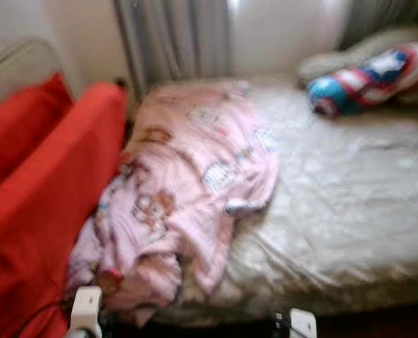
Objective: Clean up the room
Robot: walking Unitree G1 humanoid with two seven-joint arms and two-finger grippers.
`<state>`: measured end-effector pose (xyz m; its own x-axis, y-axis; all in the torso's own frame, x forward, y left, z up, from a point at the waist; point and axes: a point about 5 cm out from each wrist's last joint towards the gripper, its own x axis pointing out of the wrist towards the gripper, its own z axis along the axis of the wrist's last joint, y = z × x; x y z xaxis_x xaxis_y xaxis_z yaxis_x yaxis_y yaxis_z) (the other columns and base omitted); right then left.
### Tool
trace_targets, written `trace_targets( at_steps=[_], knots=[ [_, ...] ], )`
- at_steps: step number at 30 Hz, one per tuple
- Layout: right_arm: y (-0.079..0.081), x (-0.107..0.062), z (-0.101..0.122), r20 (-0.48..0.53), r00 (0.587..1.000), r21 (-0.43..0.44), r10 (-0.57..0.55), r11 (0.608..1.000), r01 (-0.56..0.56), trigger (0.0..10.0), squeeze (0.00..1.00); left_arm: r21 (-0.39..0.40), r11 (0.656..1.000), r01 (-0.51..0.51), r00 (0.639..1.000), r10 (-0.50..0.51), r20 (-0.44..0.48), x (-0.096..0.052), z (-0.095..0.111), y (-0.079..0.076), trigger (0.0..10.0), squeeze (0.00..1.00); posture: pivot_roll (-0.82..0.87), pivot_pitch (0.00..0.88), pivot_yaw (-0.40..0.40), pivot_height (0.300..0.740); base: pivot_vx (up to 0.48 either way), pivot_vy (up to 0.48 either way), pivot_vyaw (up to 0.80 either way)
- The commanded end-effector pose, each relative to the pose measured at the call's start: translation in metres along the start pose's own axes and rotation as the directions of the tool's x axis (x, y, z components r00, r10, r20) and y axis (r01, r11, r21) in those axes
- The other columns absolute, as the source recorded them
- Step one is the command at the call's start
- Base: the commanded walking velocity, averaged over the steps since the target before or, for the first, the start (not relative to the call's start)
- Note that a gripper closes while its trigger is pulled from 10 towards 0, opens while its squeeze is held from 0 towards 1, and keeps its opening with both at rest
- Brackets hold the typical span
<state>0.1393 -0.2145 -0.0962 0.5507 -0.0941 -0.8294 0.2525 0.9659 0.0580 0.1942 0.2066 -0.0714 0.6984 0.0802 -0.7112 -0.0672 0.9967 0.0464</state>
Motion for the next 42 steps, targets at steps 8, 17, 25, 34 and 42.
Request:
trace_targets(
  at_steps=[8, 17, 25, 34, 42],
  knots=[
    [0.003, -0.002, -0.008, -0.008, 1.000, 0.015, 0.006, 1.000, -0.006, 10.0, 0.00, 0.004, 1.000, -0.007, 1.000, 0.007, -0.008, 0.000, -0.001, 0.002, 10.0, 0.00, 0.02, 0.000, 0.037, 0.740, 0.000, 0.000, 0.80],
    [0.032, 0.002, -0.006, -0.004, 1.000, 0.021, 0.024, 0.999, -0.024, 10.0, 0.00, -0.002, 1.000, -0.002, 1.000, 0.002, -0.003, 0.000, 0.000, -0.001, 10.0, 0.00, 0.01, 0.000, 0.031, 0.740, 0.000, 0.000, 0.23],
    [0.030, 0.005, 0.007, 0.012, 1.000, 0.013, 0.020, 1.000, -0.020, 10.0, 0.00, -0.008, 1.000, -0.001, 1.000, 0.001, -0.001, 0.000, 0.000, -0.002, 10.0, 0.00, 0.01, 0.000, 0.027, 0.740, 0.000, 0.000, 0.00],
    [0.016, 0.006, 0.017, 0.023, 1.000, 0.002, 0.004, 1.000, -0.004, 10.0, 0.00, -0.015, 1.000, -0.002, 1.000, 0.002, 0.002, 0.001, 0.001, -0.003, 10.0, 0.00, 0.02, 0.000, 0.023, 0.740, 0.000, 0.000, 0.00],
    [0.021, 0.007, 0.021, 0.029, 0.999, -0.003, 0.015, 1.000, -0.015, 10.0, 0.00, -0.021, 1.000, 0.000, 1.000, 0.000, 0.005, 0.001, 0.001, -0.004, 10.0, 0.00, 0.01, 0.000, 0.018, 0.740, 0.000, 0.000, 0.53]
  ],
)
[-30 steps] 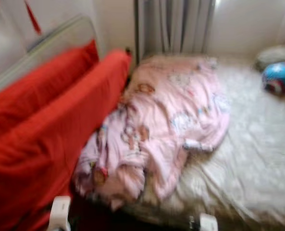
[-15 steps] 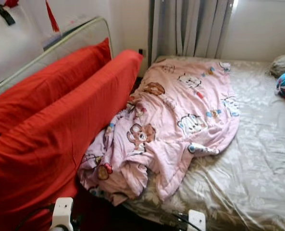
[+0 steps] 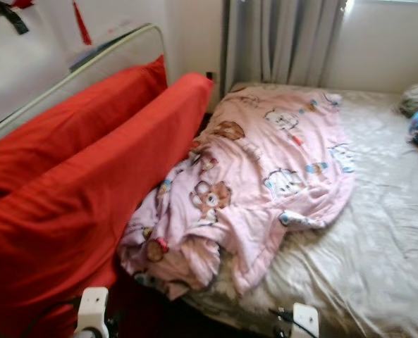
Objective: Clean up the room
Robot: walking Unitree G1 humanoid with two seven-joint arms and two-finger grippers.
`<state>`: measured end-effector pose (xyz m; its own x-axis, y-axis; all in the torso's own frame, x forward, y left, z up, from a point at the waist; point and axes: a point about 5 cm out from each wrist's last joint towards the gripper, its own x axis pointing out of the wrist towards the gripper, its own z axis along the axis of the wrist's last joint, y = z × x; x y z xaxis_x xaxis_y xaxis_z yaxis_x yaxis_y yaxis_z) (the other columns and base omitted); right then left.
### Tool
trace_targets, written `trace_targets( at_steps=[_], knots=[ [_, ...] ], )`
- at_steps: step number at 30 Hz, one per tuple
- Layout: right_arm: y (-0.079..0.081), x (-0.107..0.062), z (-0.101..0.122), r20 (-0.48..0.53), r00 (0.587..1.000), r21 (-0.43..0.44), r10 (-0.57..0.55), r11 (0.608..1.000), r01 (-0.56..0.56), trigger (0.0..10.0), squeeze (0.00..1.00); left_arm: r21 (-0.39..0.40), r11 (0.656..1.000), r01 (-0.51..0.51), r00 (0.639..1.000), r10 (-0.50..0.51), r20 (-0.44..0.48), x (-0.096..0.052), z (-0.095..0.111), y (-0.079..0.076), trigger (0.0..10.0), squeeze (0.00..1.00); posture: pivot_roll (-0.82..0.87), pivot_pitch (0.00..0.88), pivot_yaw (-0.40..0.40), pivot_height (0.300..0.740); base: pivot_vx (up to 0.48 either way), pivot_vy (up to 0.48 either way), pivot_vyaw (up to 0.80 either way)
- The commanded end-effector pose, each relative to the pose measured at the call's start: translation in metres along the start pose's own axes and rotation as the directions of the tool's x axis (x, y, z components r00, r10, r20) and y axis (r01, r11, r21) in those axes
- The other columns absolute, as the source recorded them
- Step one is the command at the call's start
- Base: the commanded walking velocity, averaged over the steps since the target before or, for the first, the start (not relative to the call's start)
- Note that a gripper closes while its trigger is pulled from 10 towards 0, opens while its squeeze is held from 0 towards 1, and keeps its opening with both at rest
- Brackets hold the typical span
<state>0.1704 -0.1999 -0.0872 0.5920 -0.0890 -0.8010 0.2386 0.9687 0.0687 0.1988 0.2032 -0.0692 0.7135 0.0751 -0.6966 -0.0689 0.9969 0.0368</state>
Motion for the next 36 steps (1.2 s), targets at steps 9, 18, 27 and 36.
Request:
trace_targets(
  at_steps=[9, 18, 27, 36],
  knots=[
    [0.001, -0.002, -0.010, -0.023, 1.000, 0.004, 0.000, 1.000, 0.001, 10.0, 0.00, -0.012, 1.000, -0.006, 1.000, 0.006, -0.017, -0.001, -0.004, -0.001, 10.0, 0.00, 0.01, 0.000, 0.019, 0.740, 0.000, 0.000, 0.00],
    [-0.003, -0.002, -0.008, -0.023, 1.000, 0.011, -0.010, 1.000, 0.010, 10.0, 0.00, -0.007, 1.000, -0.002, 1.000, 0.002, -0.017, -0.001, -0.006, -0.002, 10.0, 0.00, 0.01, 0.000, 0.019, 0.740, 0.000, 0.000, 0.00],
    [0.003, 0.000, -0.003, -0.011, 1.000, 0.004, -0.003, 1.000, 0.003, 10.0, 0.00, 0.012, 1.000, 0.009, 1.000, -0.009, -0.016, -0.001, -0.006, -0.003, 10.0, 0.00, 0.01, 0.000, 0.019, 0.740, 0.000, -0.073, 0.00],
    [0.009, 0.000, -0.003, -0.007, 1.000, 0.001, 0.006, 1.000, -0.006, 10.0, 0.00, 0.006, 1.000, 0.005, 1.000, -0.005, -0.014, -0.001, -0.006, -0.004, 10.0, 0.00, 0.01, 0.000, 0.016, 0.740, 0.000, -0.332, 0.00]
  ],
)
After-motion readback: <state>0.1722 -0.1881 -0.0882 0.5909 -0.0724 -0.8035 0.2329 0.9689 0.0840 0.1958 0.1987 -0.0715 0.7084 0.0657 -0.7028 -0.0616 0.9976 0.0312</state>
